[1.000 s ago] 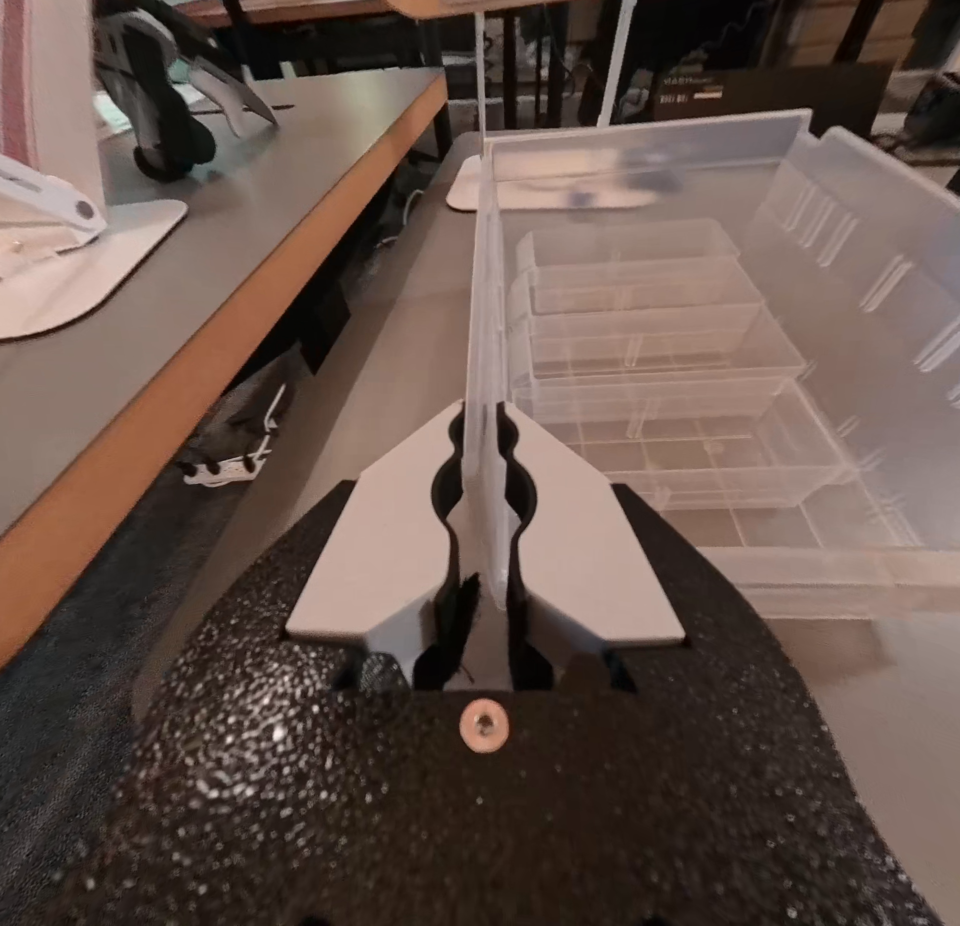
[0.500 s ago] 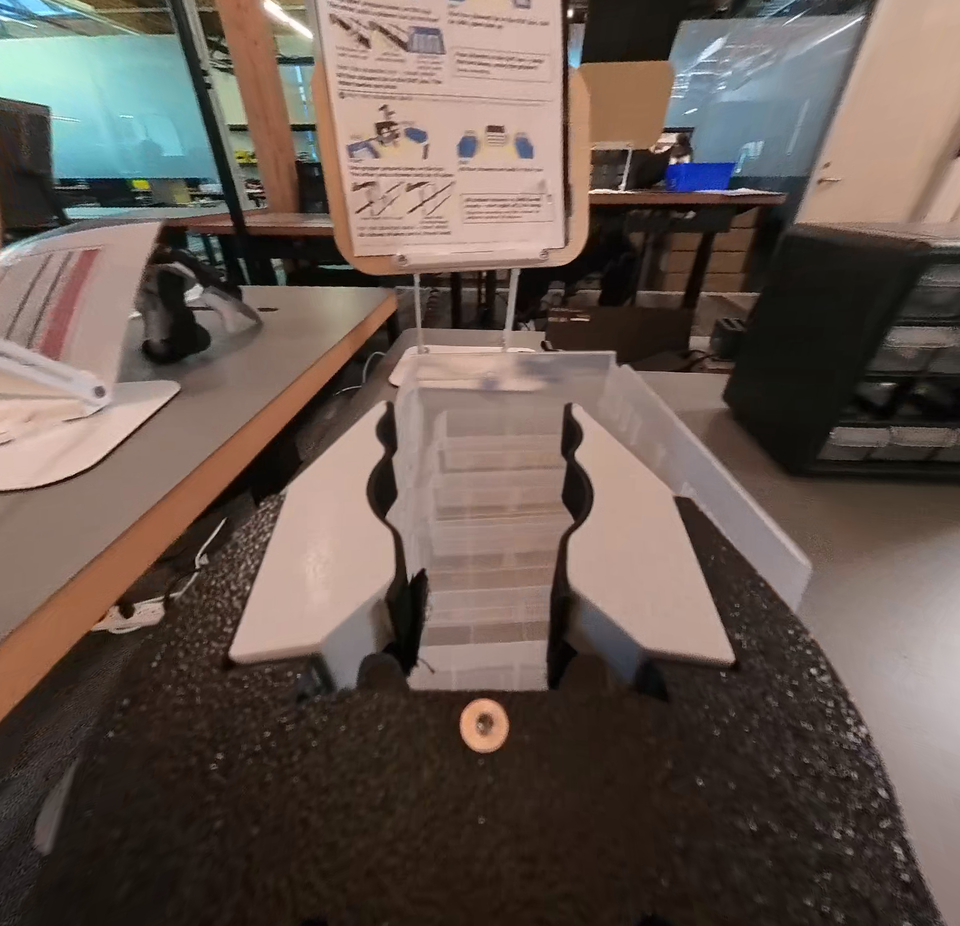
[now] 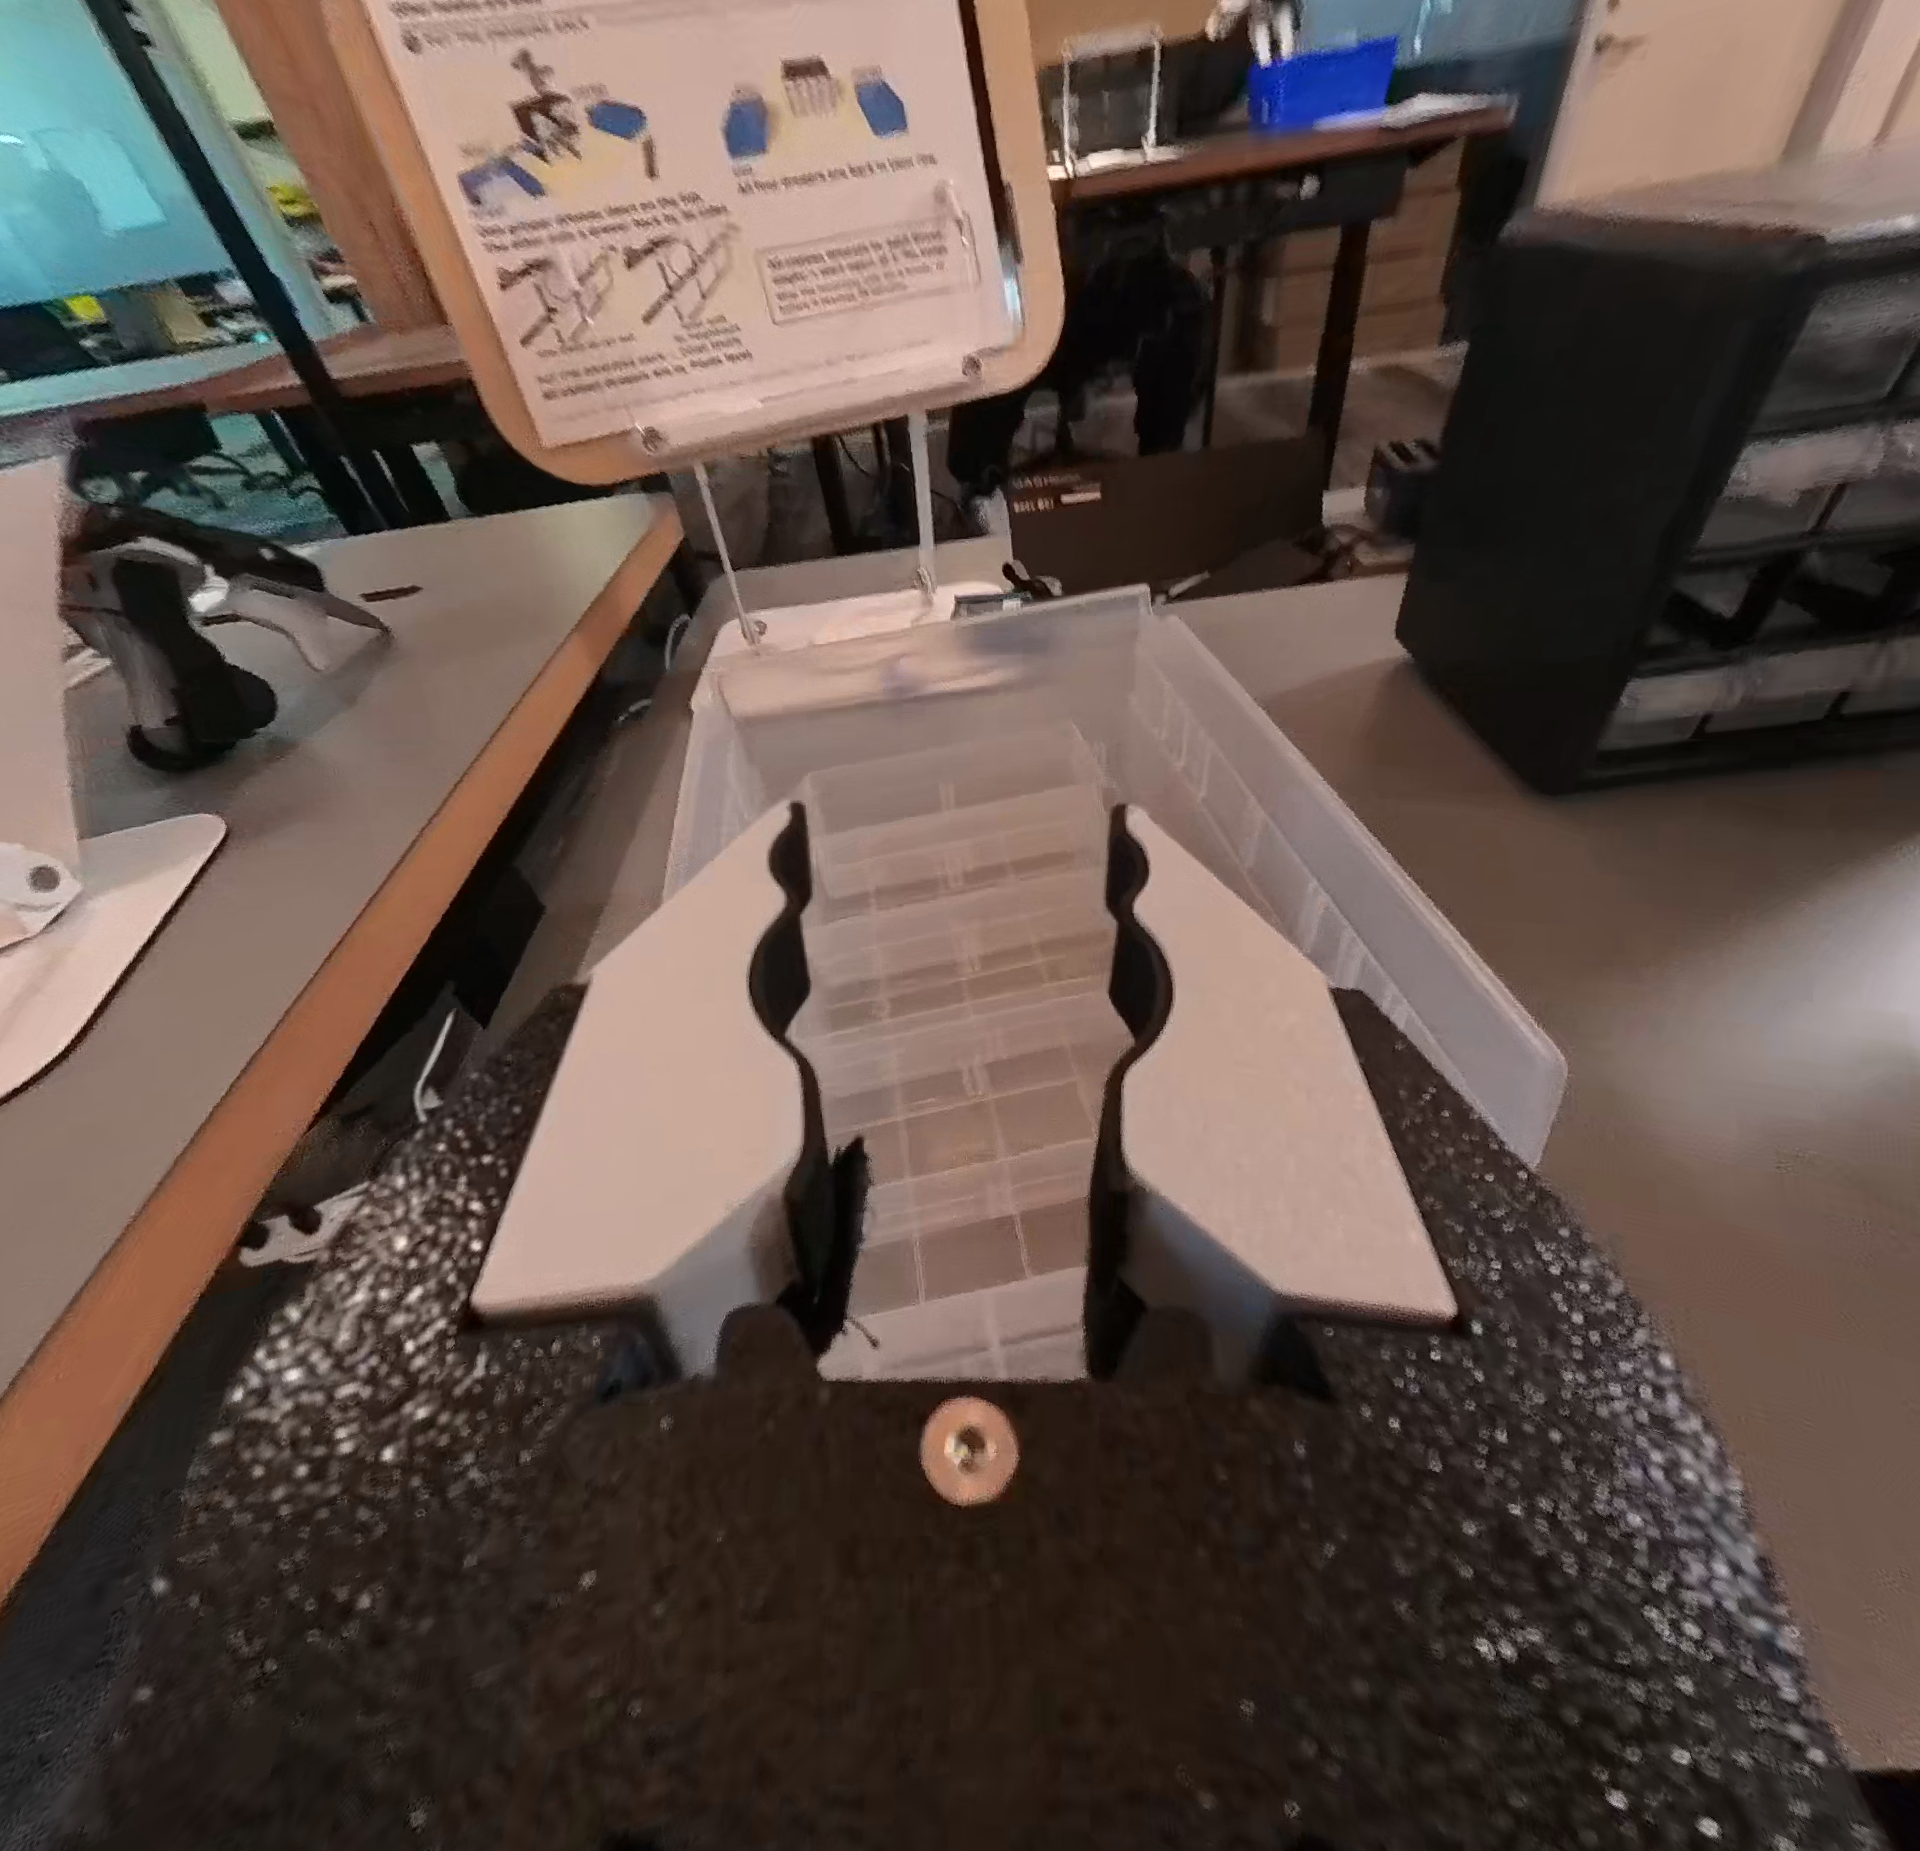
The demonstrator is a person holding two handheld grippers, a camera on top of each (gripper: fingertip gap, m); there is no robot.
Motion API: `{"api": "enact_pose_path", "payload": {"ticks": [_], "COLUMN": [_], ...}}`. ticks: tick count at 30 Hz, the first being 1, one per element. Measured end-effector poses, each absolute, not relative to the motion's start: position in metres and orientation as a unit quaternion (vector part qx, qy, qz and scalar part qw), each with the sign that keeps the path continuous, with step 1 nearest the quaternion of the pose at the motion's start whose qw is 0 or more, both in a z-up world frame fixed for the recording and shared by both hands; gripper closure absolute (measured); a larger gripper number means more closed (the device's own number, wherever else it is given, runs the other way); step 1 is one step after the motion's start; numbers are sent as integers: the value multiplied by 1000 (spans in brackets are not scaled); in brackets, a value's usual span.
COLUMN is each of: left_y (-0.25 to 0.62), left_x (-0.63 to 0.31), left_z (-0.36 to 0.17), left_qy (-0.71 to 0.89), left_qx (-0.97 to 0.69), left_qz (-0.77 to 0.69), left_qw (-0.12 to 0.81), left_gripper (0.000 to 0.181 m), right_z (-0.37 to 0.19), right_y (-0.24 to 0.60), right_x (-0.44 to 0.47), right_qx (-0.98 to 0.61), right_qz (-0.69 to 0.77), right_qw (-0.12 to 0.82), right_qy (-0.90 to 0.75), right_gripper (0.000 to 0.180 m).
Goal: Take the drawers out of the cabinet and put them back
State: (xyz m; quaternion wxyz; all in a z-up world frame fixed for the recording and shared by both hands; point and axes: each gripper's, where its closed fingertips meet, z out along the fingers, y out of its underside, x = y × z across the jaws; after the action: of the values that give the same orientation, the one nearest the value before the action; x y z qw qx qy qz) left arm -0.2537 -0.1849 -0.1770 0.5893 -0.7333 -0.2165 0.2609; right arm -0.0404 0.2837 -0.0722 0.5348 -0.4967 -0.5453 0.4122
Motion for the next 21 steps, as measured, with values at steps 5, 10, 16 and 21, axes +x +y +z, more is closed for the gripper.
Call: {"api": "enact_pose_path", "payload": {"ticks": [5,10,16,21], "left_y": [-151,-92,-24,2], "left_x": [-260,-277,-325,-357], "left_z": [-201,-215,-251,-286], "left_qy": [-197,-166,-224,-278], "left_qx": [-801,-842,-895,-910], "left_qz": [228,226,129,63], "left_qw": [518,461,363,301], "left_gripper": [124,131,129,127], "right_z": [-97,-99,-100,-106], "right_y": [282,286,278,266], "right_x": [-52,-61,-66,-65], "right_qx": [-503,-504,-508,-515], "right_qz": [423,421,447,440], "right_qw": [490,478,453,427], "right_qy": [-573,-583,-581,-599], "right_gripper": [180,180,180,180]}}
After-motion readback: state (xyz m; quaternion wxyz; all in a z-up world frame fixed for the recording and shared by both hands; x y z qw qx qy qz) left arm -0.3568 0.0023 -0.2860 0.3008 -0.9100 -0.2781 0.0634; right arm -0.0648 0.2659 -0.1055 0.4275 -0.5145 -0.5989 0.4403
